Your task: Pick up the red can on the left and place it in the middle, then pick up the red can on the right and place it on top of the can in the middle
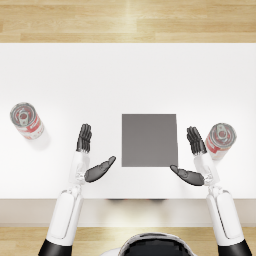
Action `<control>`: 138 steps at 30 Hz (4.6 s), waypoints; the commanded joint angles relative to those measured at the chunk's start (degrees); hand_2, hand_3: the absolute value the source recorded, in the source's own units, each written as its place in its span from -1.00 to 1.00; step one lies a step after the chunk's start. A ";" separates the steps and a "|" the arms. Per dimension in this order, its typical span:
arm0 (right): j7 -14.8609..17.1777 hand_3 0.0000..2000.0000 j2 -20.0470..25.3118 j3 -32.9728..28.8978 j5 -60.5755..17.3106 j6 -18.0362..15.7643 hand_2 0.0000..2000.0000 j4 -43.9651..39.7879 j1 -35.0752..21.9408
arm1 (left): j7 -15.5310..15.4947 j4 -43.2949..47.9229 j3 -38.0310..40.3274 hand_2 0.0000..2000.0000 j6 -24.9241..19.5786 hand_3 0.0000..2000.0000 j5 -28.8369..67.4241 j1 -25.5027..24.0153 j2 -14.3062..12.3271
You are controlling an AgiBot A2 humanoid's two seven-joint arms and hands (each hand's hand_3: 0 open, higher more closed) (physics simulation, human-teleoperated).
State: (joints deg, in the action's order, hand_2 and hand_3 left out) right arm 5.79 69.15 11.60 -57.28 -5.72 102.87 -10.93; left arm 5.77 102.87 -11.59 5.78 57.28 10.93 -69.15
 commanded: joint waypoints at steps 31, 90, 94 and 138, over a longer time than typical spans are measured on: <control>0.00 -1.00 0.00 0.00 0.00 0.00 -1.00 0.00 0.00 | 0.00 0.00 0.00 -1.00 0.00 -1.00 0.00 0.00 0.00; -5.82 -1.00 6.81 -16.81 -24.32 6.19 -1.00 -27.33 -3.41 | -5.76 -64.54 28.94 -1.00 -5.78 -1.00 26.84 27.70 -2.05; -5.80 -1.00 7.16 -16.59 -24.31 6.15 -1.00 -30.09 -4.33 | -5.76 -68.35 29.21 -1.00 -5.78 -1.00 26.84 30.19 -1.82; -6.64 0.52 10.75 -9.72 -24.31 0.41 1.00 -7.82 -8.42 | -5.97 -19.54 -6.66 1.00 -8.82 0.52 26.92 17.60 -6.24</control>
State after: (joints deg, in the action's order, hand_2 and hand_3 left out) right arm -0.86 79.83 1.40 -81.59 -5.11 94.33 -18.17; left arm -0.21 83.92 -15.49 -3.05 84.20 26.22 -74.35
